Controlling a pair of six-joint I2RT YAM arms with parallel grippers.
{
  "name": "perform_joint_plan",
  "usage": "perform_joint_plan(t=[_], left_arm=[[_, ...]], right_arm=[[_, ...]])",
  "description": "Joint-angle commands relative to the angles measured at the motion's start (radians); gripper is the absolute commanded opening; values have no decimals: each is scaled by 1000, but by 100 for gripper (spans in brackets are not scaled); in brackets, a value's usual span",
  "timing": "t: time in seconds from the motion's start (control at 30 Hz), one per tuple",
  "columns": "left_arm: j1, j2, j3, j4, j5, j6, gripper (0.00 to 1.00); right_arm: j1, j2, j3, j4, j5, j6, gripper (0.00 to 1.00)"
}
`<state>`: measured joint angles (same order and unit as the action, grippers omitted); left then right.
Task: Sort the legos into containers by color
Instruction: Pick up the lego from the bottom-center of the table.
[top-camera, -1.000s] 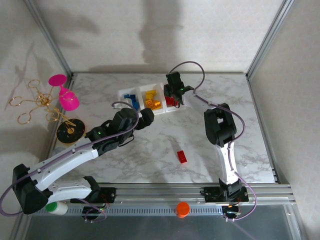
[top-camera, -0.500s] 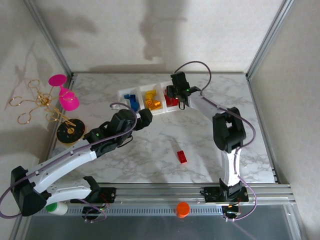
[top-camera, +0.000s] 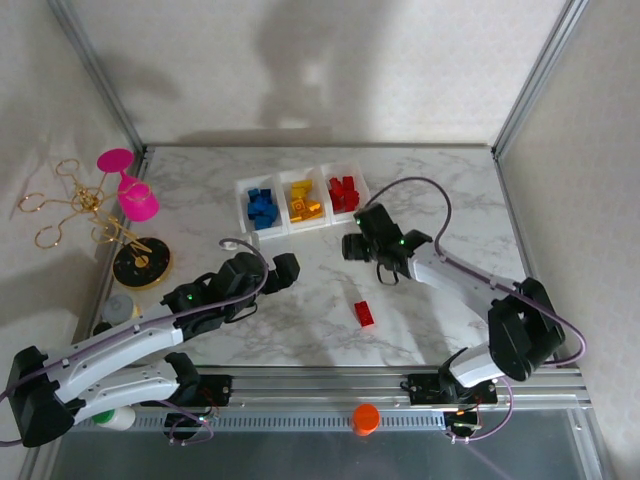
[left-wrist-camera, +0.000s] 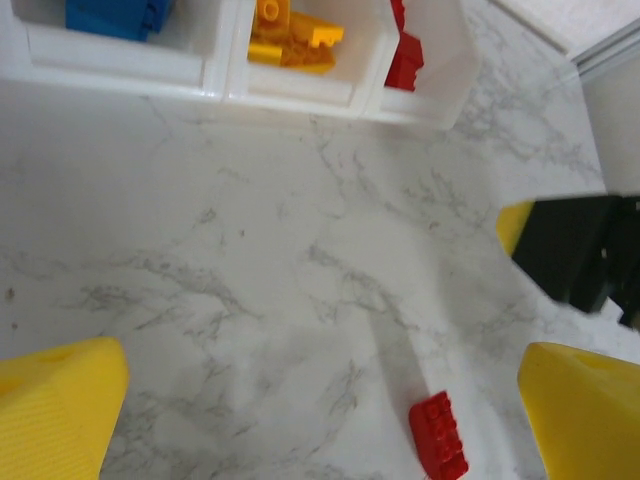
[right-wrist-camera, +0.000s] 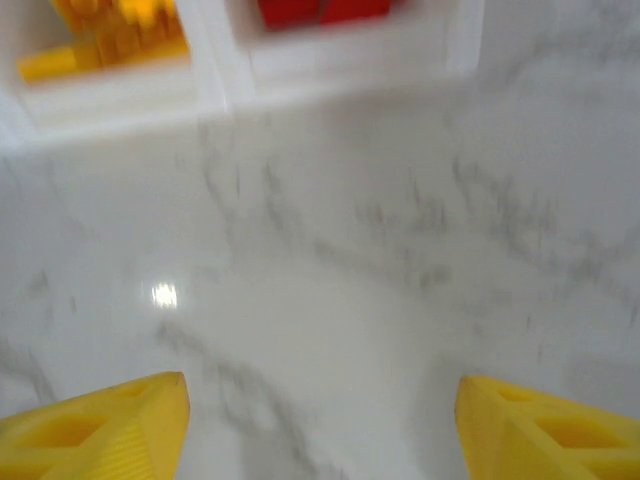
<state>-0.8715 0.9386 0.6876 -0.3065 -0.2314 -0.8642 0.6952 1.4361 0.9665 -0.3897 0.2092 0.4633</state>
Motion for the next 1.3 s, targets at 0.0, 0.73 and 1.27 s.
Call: perform_joint_plan(t=[0.0,0.73,1.27], left_arm=[[-26,-25,-36,18,13,-27,100],[-113,-38,-112,33,-3,-84,100],[-116,-31,-103,5,-36,-96,100]], right_arm=[[70,-78,-69,-101,17,91,73],[321,-113,-318,-96,56,369,69],[322,-29,-284,-63,88,325,33]])
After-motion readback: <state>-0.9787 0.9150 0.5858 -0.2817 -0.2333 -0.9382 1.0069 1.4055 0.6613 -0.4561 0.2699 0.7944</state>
